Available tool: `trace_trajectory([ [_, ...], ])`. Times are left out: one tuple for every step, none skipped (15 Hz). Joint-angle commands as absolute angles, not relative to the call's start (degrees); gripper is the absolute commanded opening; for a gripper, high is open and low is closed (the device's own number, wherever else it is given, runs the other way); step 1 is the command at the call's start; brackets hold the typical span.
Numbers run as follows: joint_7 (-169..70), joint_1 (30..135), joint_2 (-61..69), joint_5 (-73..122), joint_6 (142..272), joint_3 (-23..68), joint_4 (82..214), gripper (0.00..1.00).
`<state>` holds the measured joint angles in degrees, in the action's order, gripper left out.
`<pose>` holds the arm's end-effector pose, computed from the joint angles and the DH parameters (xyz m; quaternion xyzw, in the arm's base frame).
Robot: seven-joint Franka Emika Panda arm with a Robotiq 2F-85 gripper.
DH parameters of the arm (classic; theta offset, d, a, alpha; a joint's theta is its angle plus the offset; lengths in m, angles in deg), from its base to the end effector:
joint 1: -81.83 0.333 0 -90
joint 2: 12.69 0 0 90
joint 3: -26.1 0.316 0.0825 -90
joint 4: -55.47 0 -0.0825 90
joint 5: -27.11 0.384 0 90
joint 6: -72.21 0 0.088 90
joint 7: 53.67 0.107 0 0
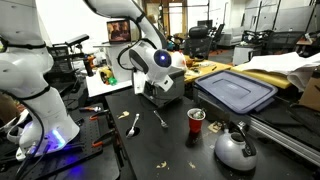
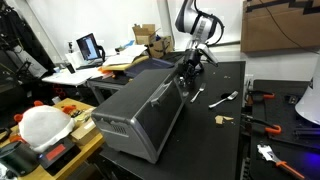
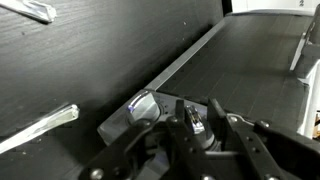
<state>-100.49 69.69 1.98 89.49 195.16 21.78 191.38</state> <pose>0.4592 -0.0984 0.1989 -0.9045 0.1464 -0.0109 0.4005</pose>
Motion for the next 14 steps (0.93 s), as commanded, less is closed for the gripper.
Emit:
trace_trajectory([
  [-97.1, 72.2, 3.0, 91.9, 197.6, 22.0, 189.4, 0.07],
  [-97.0, 72.1, 3.1, 92.1, 197.4, 22.0, 189.2, 0.07],
  [-96.9, 72.0, 3.3, 92.2, 197.3, 21.9, 189.2, 0.07],
  [-97.0, 71.8, 3.3, 92.5, 196.7, 21.9, 189.1, 0.07],
  [-97.1, 71.4, 3.5, 93.0, 195.7, 21.9, 189.0, 0.07],
  [-97.2, 71.0, 3.7, 93.7, 194.4, 21.8, 188.9, 0.07],
  [-97.3, 70.7, 3.9, 94.5, 193.3, 21.8, 188.9, 0.07],
  [-97.3, 70.6, 4.0, 95.0, 192.9, 21.8, 189.0, 0.07],
  [-97.5, 70.4, 4.2, 95.7, 192.3, 21.7, 189.1, 0.07],
  [-97.5, 70.3, 4.6, 96.8, 191.5, 21.7, 189.1, 0.07],
  [-97.7, 70.2, 4.8, 97.9, 190.6, 21.5, 189.2, 0.07],
  [-97.8, 70.2, 5.1, 98.8, 190.0, 21.2, 189.2, 0.07],
  [-98.0, 70.2, 5.4, 99.6, 189.5, 21.0, 189.3, 0.07],
  [-98.2, 70.2, 5.6, 100.2, 188.9, 20.8, 189.3, 0.07],
])
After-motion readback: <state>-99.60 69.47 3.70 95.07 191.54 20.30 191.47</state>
